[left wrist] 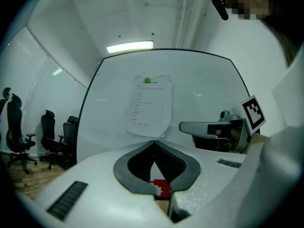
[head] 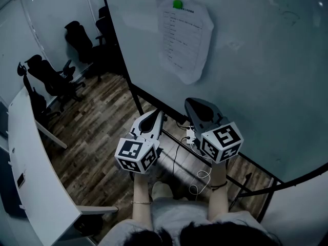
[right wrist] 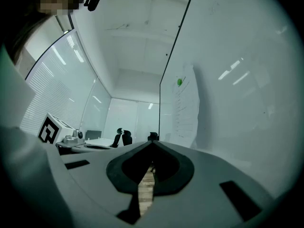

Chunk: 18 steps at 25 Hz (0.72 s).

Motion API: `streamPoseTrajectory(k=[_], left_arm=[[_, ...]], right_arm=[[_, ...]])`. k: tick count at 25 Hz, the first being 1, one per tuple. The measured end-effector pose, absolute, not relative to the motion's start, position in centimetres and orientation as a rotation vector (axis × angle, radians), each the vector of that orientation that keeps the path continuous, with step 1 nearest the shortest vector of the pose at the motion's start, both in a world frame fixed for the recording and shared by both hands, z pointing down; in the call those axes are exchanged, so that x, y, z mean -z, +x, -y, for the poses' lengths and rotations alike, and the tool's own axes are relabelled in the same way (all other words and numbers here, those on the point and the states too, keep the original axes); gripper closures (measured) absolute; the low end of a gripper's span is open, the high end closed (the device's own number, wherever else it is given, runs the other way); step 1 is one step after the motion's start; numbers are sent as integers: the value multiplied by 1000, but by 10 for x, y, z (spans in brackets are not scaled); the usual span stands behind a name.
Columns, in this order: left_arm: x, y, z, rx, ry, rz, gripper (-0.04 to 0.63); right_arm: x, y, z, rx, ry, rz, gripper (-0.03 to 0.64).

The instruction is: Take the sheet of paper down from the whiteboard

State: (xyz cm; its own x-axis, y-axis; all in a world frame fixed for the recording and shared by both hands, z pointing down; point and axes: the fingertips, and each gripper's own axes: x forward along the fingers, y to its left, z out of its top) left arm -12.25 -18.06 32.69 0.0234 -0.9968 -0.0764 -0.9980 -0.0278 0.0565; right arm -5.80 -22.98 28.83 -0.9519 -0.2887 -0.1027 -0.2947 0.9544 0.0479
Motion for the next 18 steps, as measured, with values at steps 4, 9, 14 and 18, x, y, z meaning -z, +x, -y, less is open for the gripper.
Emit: streamPoseTrajectory(k=[4,9,14,18], left_arm=[[-316,-131,204,-164,-2270,-2112,591],[-302,-144,225,-162,-2325,-2024,591],[-293,-155,245,-131,-2362,-1942,592],[-273,-160,262,-111,-2361,-1866,591]], right_arm=[[-278,-63,247,-130,-513,-2993,617],[-265,-70,262,-138,-609,-2943,617],[-256,-73,276,-157,-717,-2895,617],[-247,-68,285,-160,-779,-2849,618]])
